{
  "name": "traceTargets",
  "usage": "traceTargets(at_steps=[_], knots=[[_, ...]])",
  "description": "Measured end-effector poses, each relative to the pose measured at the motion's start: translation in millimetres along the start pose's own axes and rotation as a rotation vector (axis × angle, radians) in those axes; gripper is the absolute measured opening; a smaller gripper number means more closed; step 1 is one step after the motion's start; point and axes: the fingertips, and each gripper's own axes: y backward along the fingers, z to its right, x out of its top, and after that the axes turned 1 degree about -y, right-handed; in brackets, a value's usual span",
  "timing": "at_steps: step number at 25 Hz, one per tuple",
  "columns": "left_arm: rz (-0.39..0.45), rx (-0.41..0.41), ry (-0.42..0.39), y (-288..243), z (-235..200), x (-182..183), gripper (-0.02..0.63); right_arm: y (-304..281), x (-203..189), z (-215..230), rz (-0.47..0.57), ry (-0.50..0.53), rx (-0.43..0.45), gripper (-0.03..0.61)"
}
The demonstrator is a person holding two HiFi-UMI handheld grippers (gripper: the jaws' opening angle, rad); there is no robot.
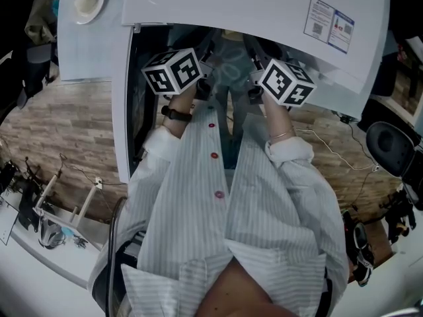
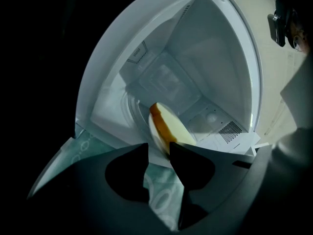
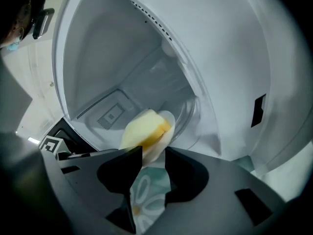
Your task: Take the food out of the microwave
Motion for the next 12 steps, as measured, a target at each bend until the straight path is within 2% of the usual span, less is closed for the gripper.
traceTargets(at_steps=[3, 6, 12], knots=[[-0.009, -0.011, 0.010, 0.0, 0.8, -2.2, 0.134, 0.3, 0.2, 0.3, 0.007, -0.011, 0.002, 0.156], [-0.013, -0.030, 0.012, -0.5, 4.5, -1.5, 0.095, 1.9, 0.1, -0.2, 0.015, -0.011, -0.001, 0.150], [-0.008, -0.023, 0.003, 2.7, 6.5, -3.0, 0.087, 5.9, -4.1, 0.3, 0.019, -0.053, -0.006, 0.140]])
